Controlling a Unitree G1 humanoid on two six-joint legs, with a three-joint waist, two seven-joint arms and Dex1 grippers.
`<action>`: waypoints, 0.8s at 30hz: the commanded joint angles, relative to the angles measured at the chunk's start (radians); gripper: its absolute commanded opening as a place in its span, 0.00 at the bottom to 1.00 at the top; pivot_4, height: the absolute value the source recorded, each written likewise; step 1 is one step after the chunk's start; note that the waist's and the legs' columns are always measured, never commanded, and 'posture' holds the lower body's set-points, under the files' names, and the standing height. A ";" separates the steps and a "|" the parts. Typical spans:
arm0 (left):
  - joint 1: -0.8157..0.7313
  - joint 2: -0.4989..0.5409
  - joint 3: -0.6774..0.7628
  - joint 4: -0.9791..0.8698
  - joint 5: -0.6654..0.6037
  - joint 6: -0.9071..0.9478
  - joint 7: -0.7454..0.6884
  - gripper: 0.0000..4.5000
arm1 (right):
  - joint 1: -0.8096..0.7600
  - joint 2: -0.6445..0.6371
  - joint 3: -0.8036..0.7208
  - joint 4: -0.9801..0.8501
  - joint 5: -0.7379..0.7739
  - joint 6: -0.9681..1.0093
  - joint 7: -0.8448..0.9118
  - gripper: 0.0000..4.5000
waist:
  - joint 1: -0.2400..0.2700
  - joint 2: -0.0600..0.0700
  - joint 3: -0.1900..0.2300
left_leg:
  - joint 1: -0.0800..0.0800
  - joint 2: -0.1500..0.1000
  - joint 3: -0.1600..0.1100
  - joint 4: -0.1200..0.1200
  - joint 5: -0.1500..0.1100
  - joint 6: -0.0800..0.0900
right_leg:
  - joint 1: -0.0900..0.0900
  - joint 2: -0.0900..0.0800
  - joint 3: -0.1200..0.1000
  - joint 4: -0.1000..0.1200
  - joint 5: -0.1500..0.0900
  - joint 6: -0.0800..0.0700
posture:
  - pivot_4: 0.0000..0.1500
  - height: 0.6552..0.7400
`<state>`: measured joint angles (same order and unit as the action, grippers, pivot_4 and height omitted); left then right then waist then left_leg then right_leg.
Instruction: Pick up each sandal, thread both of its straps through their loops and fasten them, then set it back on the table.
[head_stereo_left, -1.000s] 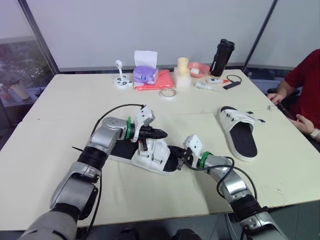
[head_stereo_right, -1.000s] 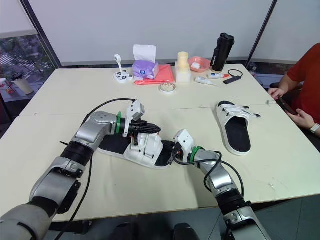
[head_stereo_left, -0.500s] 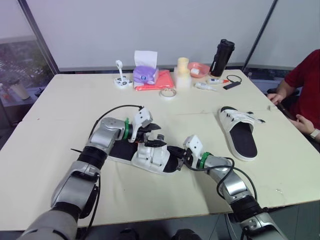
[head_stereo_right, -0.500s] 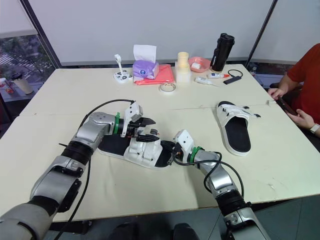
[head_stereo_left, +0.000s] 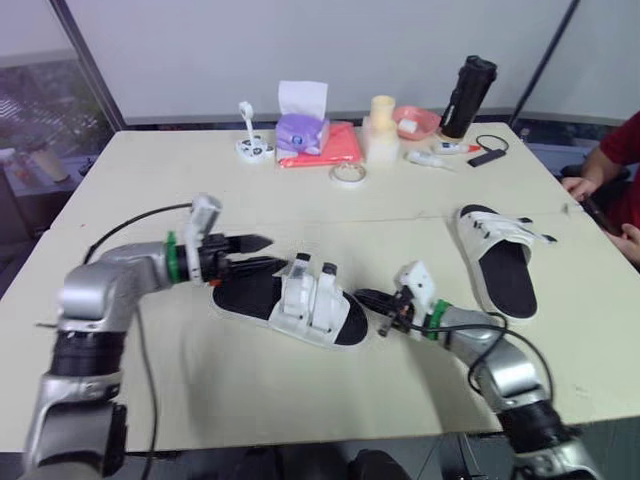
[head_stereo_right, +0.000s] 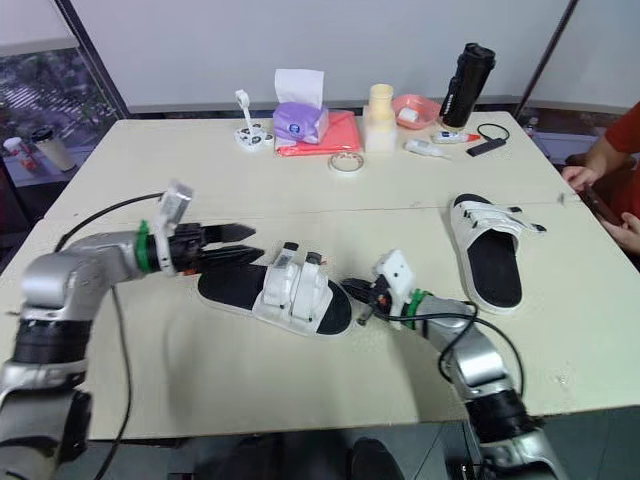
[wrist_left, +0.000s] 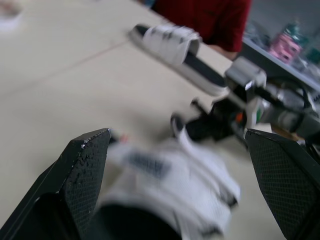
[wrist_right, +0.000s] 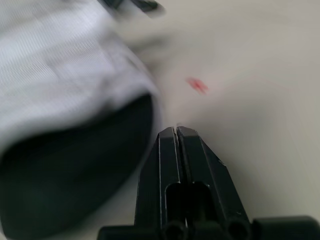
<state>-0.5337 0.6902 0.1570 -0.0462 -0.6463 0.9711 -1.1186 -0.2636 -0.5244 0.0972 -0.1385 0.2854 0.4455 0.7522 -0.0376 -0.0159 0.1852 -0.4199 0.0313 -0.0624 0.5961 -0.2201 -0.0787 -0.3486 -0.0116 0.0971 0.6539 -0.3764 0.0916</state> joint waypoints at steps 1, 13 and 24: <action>0.084 0.051 0.014 -0.092 -0.063 0.051 -0.020 0.99 | 0.014 -0.088 -0.057 -0.200 0.073 0.104 0.048 0.00 | 0.002 0.001 0.004 | -0.007 0.000 0.000 0.001 0.000 -0.001 | -0.007 0.000 0.000 0.001 0.000 0.000 | 1.00 1.00; 0.065 -0.083 -0.063 0.021 -0.086 0.052 0.046 0.99 | 0.123 -0.312 -0.170 -0.548 0.313 0.401 0.109 0.00 | 0.026 -0.004 0.012 | -0.009 0.000 0.001 0.005 0.002 -0.002 | -0.009 0.001 -0.002 0.004 0.000 0.000 | 1.00 1.00; -0.131 -0.264 -0.157 0.320 -0.054 0.009 0.008 0.87 | 0.180 -0.297 -0.196 -0.600 0.343 0.429 0.014 0.00 | 0.023 -0.004 0.012 | -0.010 -0.002 0.001 0.017 0.001 -0.001 | -0.008 0.002 -0.003 0.014 0.000 0.000 | 1.00 1.00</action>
<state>-0.6364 0.4324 -0.0192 0.2572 -0.6851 0.9776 -1.1020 -0.0902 -0.8199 -0.0650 -0.7043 0.6132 0.8802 0.7789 -0.0149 -0.0201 0.1972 -0.4298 0.0288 -0.0611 0.6135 -0.2189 -0.0798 -0.3565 -0.0092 0.0942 0.6682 -0.3762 0.0921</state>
